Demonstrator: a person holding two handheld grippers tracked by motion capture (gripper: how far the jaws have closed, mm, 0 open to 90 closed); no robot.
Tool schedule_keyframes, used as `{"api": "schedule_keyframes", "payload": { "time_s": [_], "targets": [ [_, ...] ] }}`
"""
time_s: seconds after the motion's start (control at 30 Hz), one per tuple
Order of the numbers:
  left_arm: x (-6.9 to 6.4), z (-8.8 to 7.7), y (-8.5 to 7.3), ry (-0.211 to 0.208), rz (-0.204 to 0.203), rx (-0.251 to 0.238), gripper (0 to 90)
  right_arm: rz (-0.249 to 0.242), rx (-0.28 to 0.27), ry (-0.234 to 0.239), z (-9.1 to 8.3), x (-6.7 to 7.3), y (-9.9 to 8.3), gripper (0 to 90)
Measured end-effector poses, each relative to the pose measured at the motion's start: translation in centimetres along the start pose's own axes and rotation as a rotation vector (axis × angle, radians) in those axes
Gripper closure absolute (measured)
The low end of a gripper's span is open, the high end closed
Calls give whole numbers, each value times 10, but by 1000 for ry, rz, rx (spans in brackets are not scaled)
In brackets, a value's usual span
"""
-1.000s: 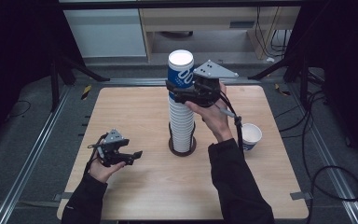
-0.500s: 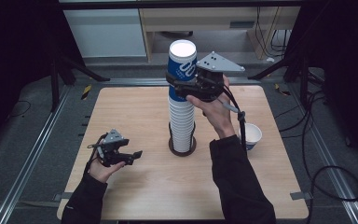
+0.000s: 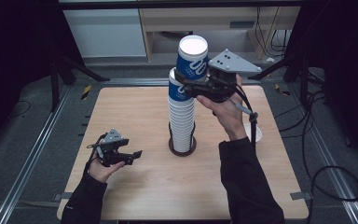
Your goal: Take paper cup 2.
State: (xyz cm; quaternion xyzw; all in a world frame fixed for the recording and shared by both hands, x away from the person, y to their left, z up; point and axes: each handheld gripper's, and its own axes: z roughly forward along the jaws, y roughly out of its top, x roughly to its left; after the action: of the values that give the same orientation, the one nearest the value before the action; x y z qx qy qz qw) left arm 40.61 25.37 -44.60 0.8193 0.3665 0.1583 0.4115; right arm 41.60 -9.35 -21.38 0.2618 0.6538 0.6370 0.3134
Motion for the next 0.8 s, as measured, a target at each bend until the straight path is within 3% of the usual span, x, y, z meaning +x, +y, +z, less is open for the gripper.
{"api": "schedule_keyframes", "payload": {
  "time_s": [0.43,0.8],
  "targets": [
    [-2,0,1,-5,6,4,209,-4,50,-35,-48,-19,-23,200],
    [-4,-1,2,-10,9,-2,209,31,113,-33,-65,-30,-59,200]
  ]
}}
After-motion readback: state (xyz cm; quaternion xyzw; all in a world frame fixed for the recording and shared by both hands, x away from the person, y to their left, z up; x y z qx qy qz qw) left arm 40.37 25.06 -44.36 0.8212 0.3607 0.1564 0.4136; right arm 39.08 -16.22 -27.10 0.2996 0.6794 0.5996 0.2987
